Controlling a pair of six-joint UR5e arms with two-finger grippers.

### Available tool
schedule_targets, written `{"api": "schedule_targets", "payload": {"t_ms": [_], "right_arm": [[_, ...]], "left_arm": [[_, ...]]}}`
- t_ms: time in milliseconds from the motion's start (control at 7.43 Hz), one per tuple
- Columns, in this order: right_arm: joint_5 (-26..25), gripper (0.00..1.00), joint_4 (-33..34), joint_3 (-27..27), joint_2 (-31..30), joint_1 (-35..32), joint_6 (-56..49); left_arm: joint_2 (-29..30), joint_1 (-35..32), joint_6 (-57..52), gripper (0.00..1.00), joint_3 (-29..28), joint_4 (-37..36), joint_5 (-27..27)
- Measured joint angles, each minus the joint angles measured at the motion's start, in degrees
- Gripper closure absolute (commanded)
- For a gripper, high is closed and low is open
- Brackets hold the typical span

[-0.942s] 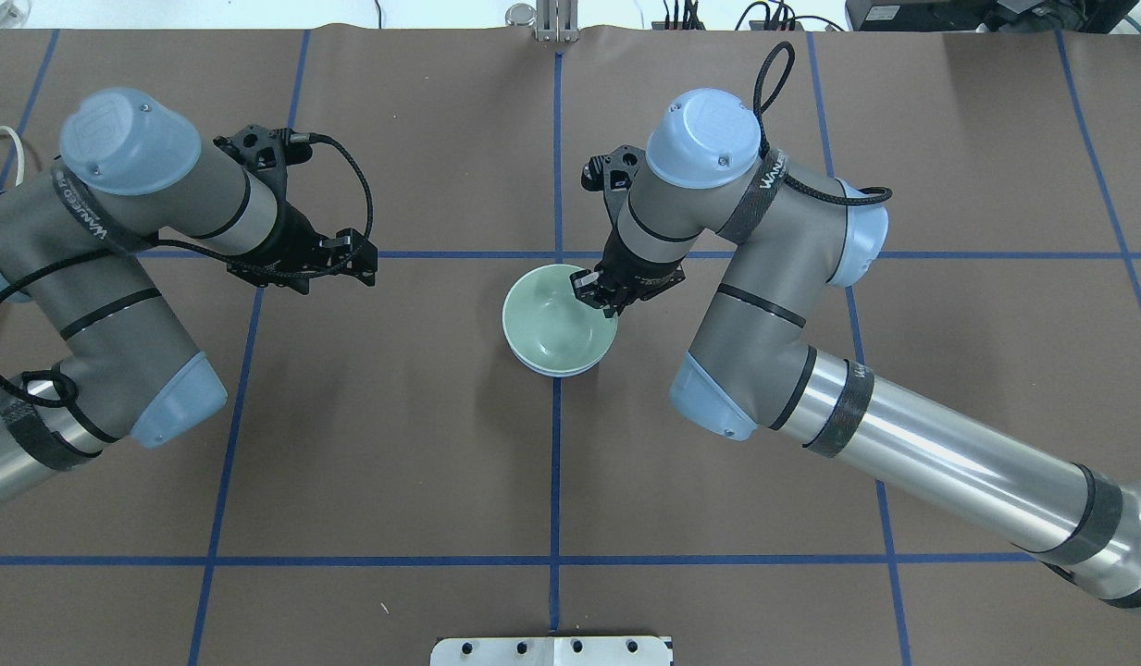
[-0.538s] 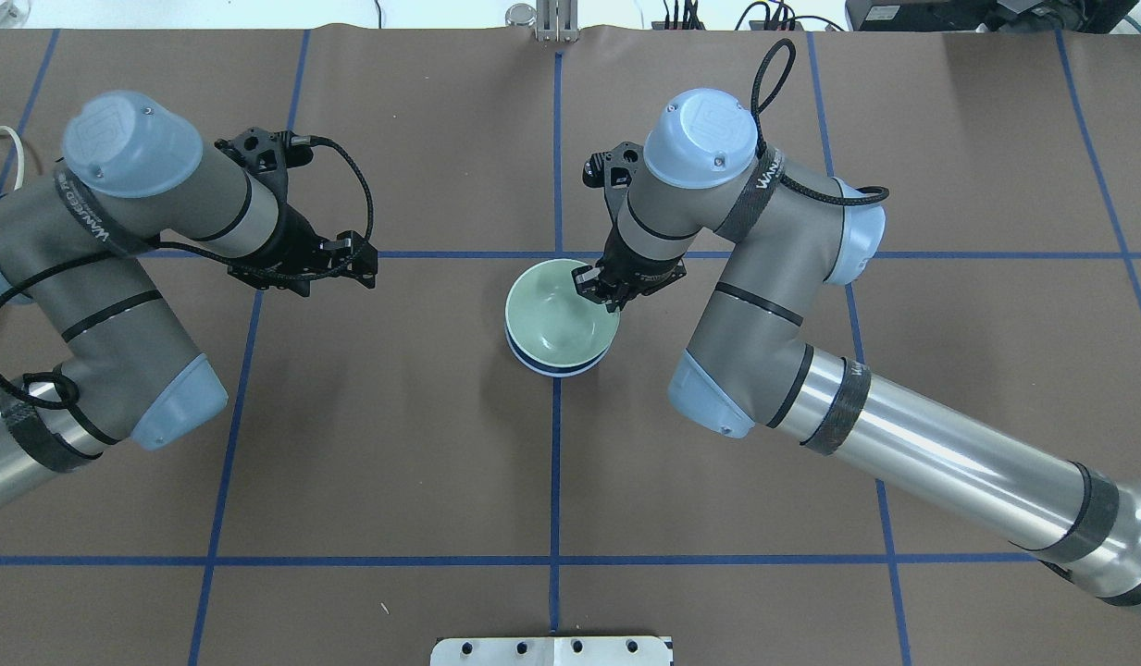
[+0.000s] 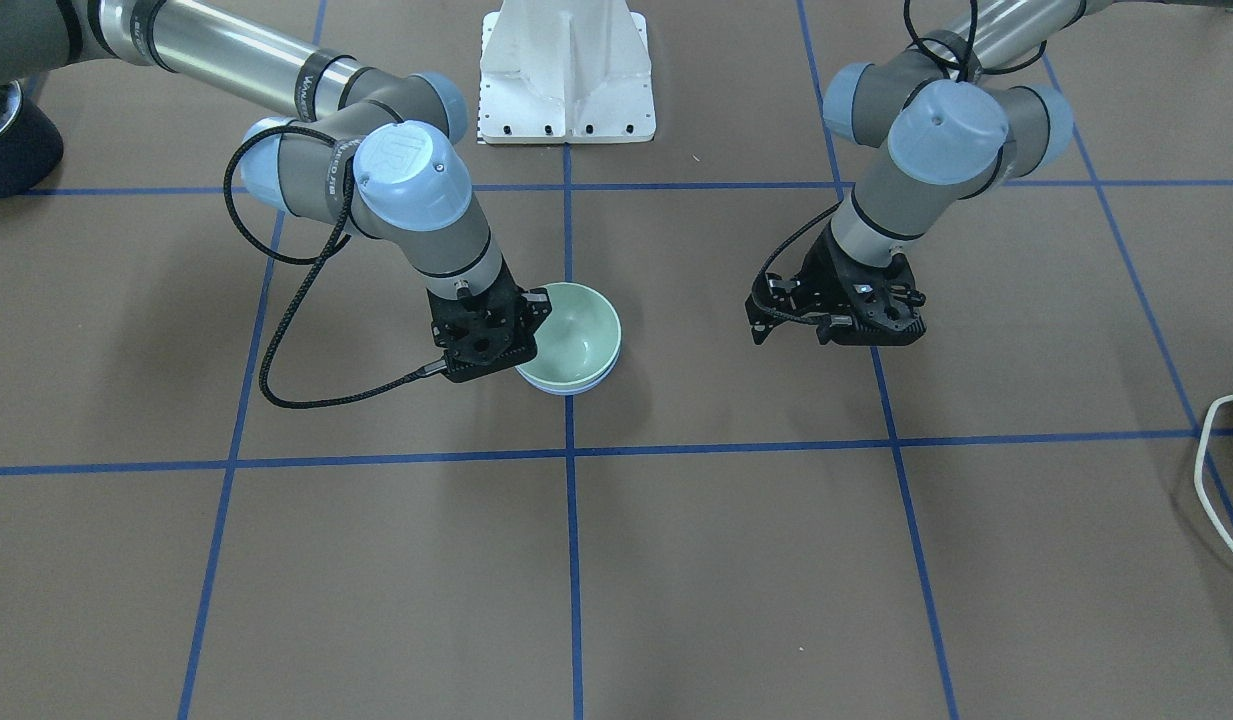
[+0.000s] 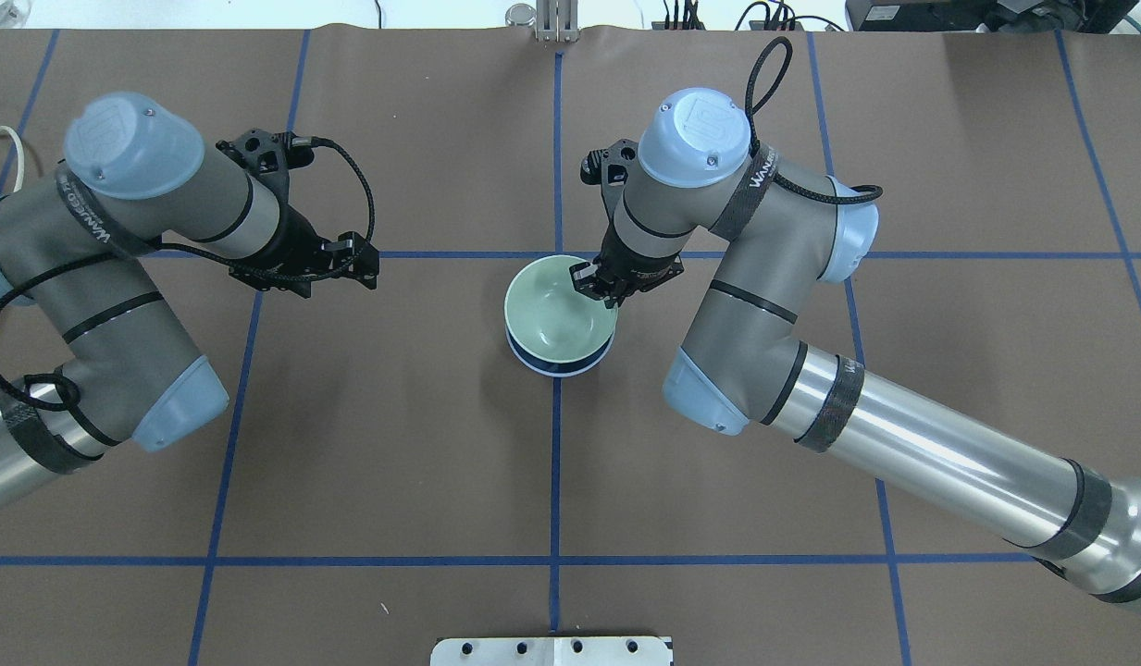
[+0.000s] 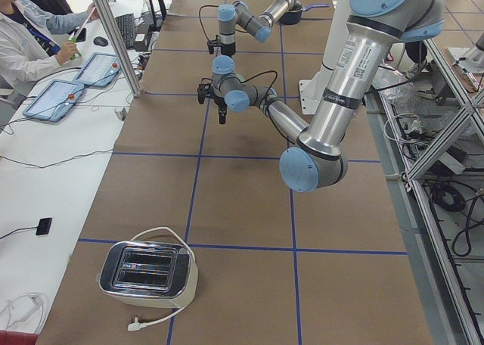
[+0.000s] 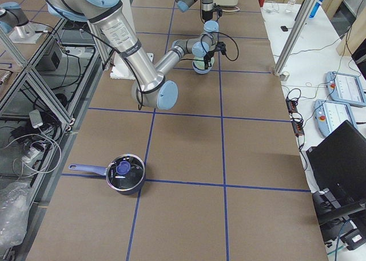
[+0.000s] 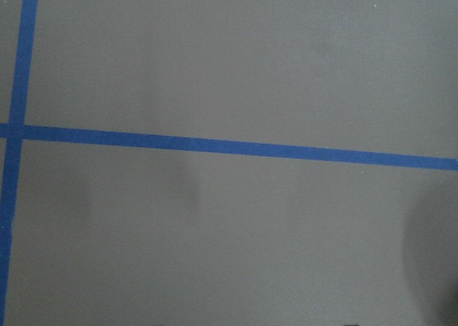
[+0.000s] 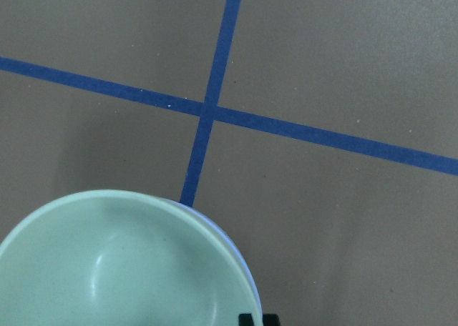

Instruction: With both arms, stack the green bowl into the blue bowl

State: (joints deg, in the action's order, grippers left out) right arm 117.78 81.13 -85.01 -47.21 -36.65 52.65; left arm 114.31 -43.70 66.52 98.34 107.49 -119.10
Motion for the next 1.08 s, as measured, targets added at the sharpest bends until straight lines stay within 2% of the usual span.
{"api": "schedule_targets", "payload": {"t_ms": [135, 269, 404, 1077], "right_arm": [[0.01, 1.0, 0.0, 0.01, 0.11, 0.0, 0.48], [0.05, 0.35, -0.01, 0.02, 0.24, 0.0, 0.86], [0.07, 0.0, -0.03, 0.02, 0.24, 0.0, 0.81], [1.55, 0.0, -0.18, -1.28, 0.03, -2.31, 0.31]], "left_arm": [[-0.02, 0.04, 0.01, 0.14, 0.0, 0.0, 0.01], [-0.04, 0.06, 0.01, 0.14, 0.01, 0.0, 0.01], [-0.05, 0.04, 0.01, 0.14, 0.01, 0.0, 0.01], [0.02, -0.41, -0.31, 0.11, 0.25, -0.15, -0.2]]}}
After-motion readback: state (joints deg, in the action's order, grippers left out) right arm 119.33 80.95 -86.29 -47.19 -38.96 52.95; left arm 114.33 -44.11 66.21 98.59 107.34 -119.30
